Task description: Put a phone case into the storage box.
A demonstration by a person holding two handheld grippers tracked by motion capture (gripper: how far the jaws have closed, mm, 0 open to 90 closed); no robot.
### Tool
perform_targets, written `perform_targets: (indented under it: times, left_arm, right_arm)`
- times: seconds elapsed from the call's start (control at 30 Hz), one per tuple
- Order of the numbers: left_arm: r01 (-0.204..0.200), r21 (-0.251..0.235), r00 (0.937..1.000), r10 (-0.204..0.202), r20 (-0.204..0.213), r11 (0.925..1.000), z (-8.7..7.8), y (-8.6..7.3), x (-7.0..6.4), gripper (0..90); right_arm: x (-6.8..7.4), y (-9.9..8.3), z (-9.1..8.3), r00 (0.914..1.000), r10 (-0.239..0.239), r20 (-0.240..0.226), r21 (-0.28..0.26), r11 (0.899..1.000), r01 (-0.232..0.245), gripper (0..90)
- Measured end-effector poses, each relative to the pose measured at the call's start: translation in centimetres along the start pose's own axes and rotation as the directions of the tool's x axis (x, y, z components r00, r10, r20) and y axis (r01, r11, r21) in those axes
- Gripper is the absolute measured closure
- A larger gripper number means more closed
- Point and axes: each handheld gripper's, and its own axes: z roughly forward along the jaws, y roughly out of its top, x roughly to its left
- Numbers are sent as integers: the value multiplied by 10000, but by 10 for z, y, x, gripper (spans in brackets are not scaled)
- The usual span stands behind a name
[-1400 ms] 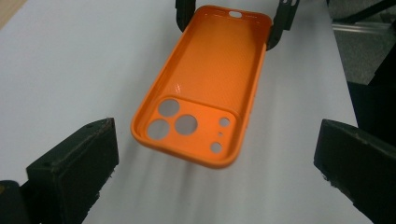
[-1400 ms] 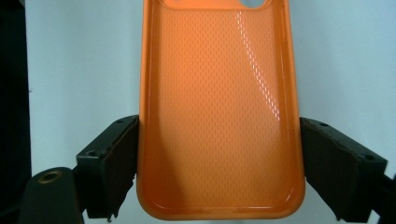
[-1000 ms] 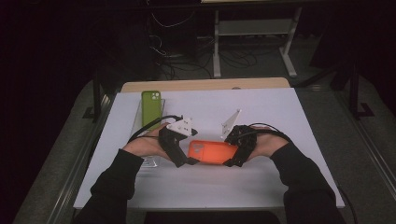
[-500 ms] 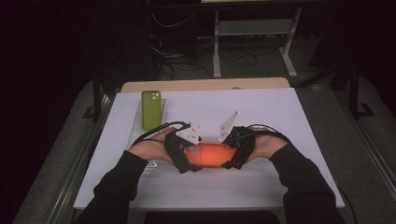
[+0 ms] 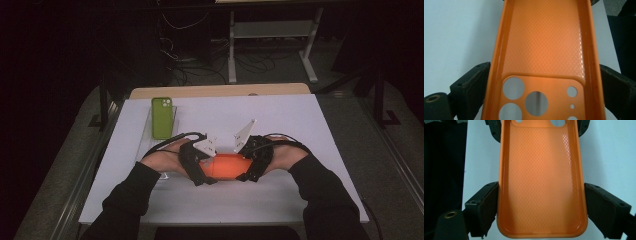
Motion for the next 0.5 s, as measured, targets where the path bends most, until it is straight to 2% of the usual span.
perform_targets:
  times: [0.1, 0.13, 0.27, 0.4, 0.5]
  left_arm:
    - [88, -93, 10000, -88, -20, 9999, 0, 0, 0, 78]
    - [87, -88, 10000, -87, -12, 9999, 0, 0, 0, 81]
    - [-81, -4, 10000, 81, 53, 10000, -2, 0, 0, 128]
    - [-59, -76, 10000, 60, 76, 10000, -1, 0, -1, 137]
    - [-167, 65, 9998, 167, 125, 9998, -1, 0, 0, 145]
  right_arm:
    - [1, 1, -1, 9999, 112, -13, 38, 9999, -112, 151]
    - [1, 1, -1, 10000, 8, -11, -39, 10000, -8, 151]
    - [1, 0, -2, 10000, 6, 44, -38, 10000, -6, 151]
    - [1, 0, -3, 10000, 37, -26, -45, 10000, -37, 151]
    - [1, 0, -2, 10000, 42, -64, -15, 10000, -43, 151]
